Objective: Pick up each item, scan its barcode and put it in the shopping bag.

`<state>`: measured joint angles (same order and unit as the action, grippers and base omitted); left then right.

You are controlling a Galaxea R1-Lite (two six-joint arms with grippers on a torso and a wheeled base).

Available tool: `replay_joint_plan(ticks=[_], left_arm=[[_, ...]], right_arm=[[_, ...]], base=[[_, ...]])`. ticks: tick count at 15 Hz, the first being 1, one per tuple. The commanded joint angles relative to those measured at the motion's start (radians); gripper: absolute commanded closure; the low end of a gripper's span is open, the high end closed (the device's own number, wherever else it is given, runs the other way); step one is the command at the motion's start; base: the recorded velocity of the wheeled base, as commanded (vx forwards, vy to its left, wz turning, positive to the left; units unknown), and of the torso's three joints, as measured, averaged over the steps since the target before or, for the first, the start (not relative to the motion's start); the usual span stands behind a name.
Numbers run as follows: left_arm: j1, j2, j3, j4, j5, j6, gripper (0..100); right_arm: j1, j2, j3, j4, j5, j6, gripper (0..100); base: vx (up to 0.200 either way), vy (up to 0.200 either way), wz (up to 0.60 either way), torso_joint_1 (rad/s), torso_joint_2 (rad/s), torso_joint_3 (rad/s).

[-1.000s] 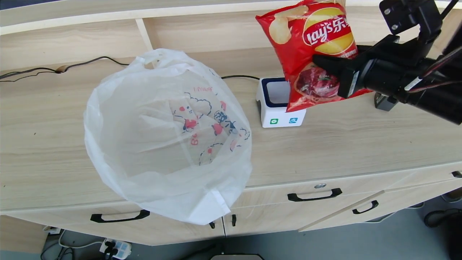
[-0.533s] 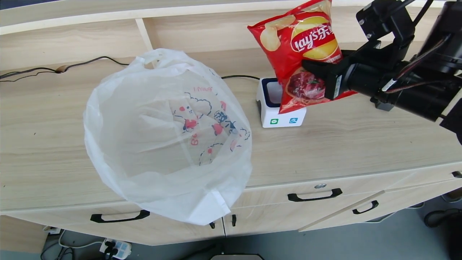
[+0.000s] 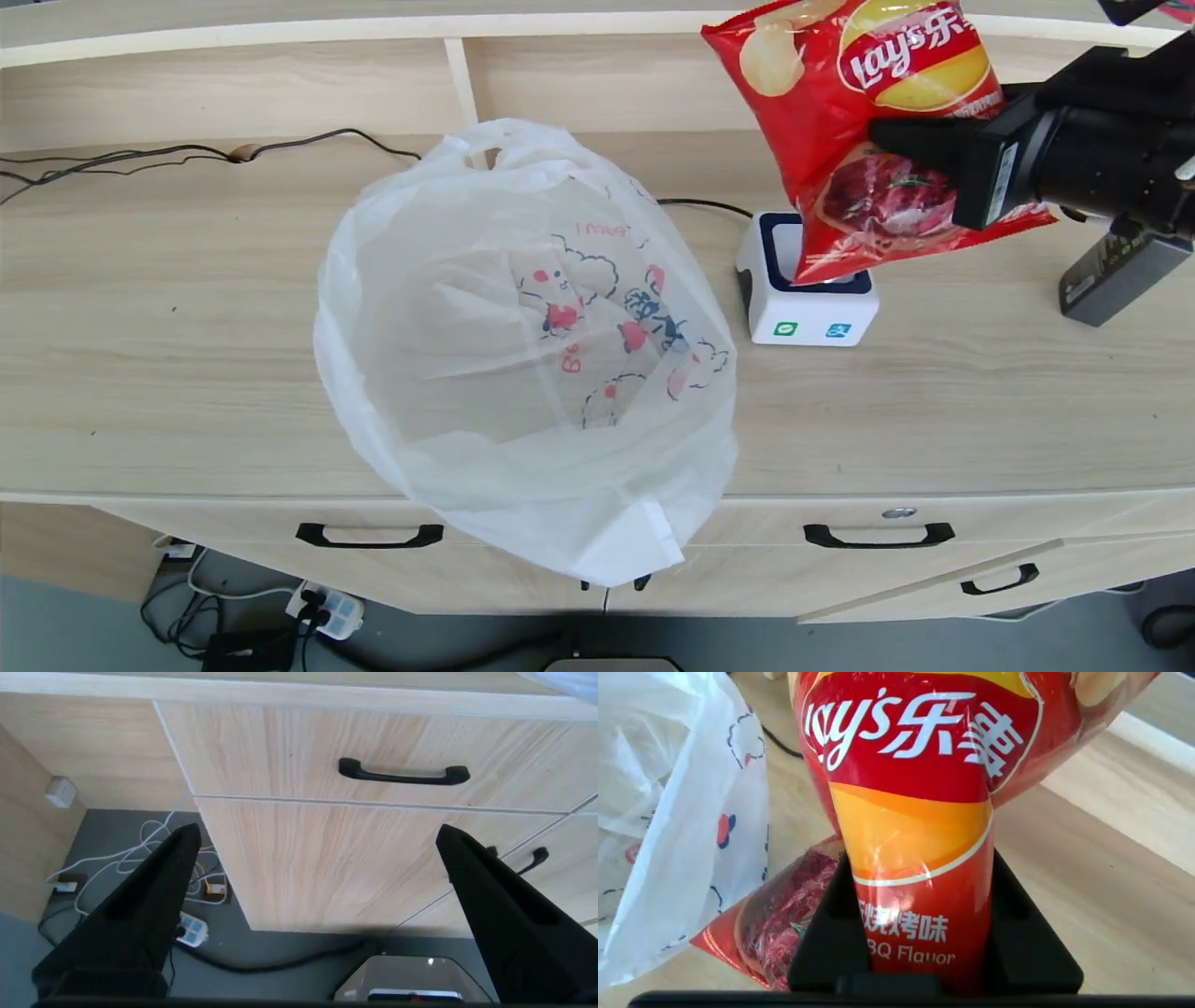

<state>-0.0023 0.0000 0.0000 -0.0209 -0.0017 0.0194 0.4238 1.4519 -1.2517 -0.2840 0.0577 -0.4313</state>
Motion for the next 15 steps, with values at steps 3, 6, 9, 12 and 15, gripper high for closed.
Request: replay_joint_plan(ticks=[3,6,9,12,15], left_arm=[[0.001,0.002,0.0,-0.001,0.0,-0.001,0],[0.001,0.002,0.0,-0.001,0.0,-0.001,0],[0.001,0.002,0.0,-0.001,0.0,0.001,0],[0.001,0.002,0.0,-0.001,0.0,0.001,0],[0.001,0.002,0.0,-0.001,0.0,0.001,0]], right_arm=[[0.0,-0.085,0.018,-0.004,-0.013,0.002,100],[0.012,-0.137,0.025,-0.004,-0.032,0.026,100],[0.018,-0.212,0.069,0.013,-0.03,0.097,100],[0.012,-0.32,0.267,0.013,-0.033,0.164,100],[0.004,-0.412,0.448,0.009,-0.058,0.169,100]], base=[[0.0,0.0,0.6,0.009,0.01,0.001],[0.0,0.0,0.6,0.001,0.0,0.005],[0.0,0.0,0.6,0.004,0.0,0.005],[0.0,0.0,0.0,0.0,0.0,0.0],[0.0,0.0,0.0,0.0,0.0,0.0]])
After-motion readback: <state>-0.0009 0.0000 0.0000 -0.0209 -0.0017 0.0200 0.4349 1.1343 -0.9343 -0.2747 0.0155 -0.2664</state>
